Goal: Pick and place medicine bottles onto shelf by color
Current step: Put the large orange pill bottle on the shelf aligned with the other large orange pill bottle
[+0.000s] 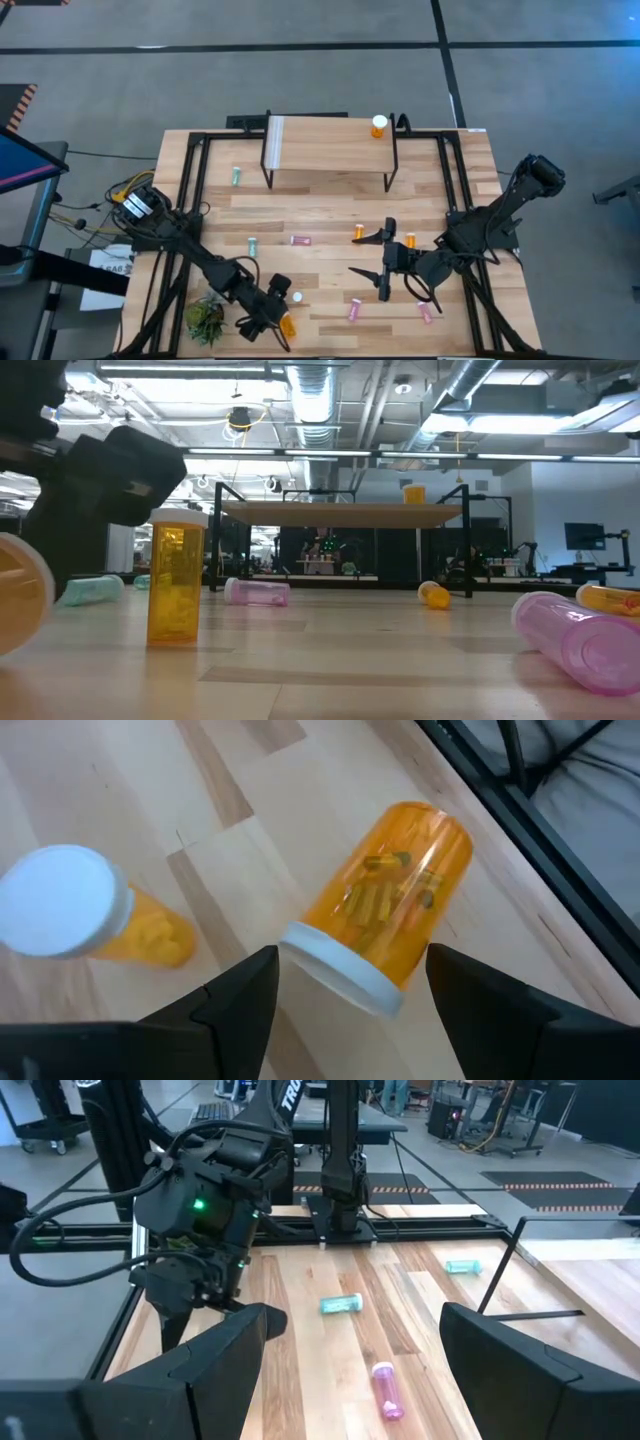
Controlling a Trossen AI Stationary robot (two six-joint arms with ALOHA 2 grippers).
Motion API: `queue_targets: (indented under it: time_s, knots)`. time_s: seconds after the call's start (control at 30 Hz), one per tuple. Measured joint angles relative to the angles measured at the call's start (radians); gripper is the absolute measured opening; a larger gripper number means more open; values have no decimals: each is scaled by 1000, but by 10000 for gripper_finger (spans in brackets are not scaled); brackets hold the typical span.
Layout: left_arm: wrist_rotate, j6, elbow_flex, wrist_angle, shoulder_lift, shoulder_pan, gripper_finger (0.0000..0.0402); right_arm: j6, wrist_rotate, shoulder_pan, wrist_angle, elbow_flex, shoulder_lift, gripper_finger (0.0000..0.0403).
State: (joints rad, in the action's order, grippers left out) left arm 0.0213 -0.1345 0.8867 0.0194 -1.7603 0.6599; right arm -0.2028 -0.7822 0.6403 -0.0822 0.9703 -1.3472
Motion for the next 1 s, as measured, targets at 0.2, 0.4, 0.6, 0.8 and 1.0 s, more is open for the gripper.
queue_targets:
  time_s: [0.2,0.4,0.6,0.8,1.0]
  knots:
    - [1,5,0,-10,0,-1,240,-32,0,-1,-1,0,0,320]
    - [27,-2,0,-4,3,1,240,-133,69,-24,16,0,1,320]
    - [31,-31,0,-7,3,3,240,-174,125,-32,37,0,1,320]
    - [93,-62,0,-9,3,23,240,-164,129,-18,37,0,1,320]
    - [200,-92,3,96,61,62,240,-130,130,-20,45,0,-18,320]
